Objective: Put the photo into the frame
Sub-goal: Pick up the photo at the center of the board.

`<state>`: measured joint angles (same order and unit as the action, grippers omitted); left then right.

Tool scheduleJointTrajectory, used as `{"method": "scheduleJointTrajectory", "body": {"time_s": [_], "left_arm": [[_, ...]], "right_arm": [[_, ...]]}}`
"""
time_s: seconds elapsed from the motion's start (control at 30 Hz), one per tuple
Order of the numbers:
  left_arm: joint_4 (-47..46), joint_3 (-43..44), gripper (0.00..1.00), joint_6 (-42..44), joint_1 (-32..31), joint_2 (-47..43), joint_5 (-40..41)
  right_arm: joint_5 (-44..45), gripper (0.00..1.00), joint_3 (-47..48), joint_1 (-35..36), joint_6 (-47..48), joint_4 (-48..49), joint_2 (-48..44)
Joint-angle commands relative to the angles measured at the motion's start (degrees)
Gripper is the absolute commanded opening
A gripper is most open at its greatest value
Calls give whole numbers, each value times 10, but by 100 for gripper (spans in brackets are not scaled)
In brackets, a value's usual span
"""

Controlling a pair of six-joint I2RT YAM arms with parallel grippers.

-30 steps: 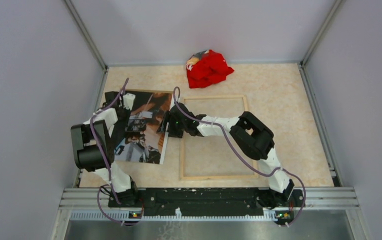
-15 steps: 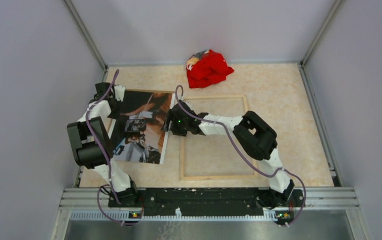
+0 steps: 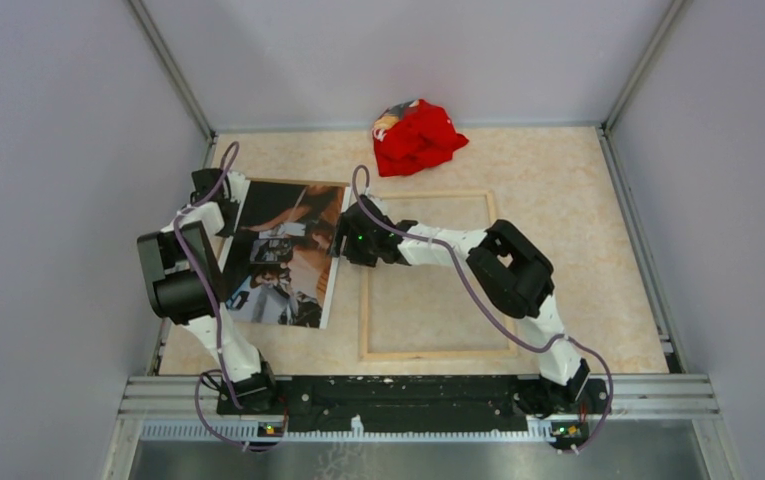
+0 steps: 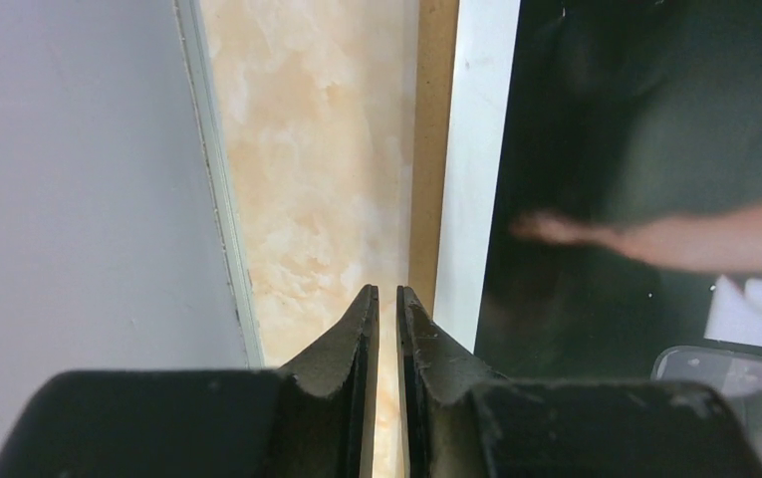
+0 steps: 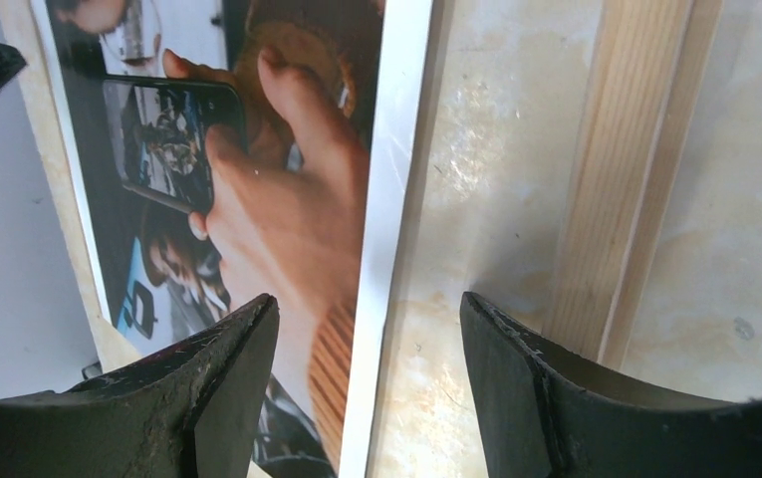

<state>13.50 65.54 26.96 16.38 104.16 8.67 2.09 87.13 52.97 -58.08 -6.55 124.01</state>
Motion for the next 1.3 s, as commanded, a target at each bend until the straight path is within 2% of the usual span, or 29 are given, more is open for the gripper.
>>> {"method": "scheduleJointTrajectory", "body": {"time_s": [0.0, 0.93, 1.27], "left_arm": [[-40, -19, 18, -4, -1, 6, 7], [-29, -77, 17, -19, -21, -9, -47], [-35, -87, 17, -10, -21, -10, -32]], "right_arm": [[7, 68, 18, -11, 4, 1, 22], [-20, 67, 10, -26, -29, 38, 46], [-47, 65, 17, -27, -61, 62, 60]]}}
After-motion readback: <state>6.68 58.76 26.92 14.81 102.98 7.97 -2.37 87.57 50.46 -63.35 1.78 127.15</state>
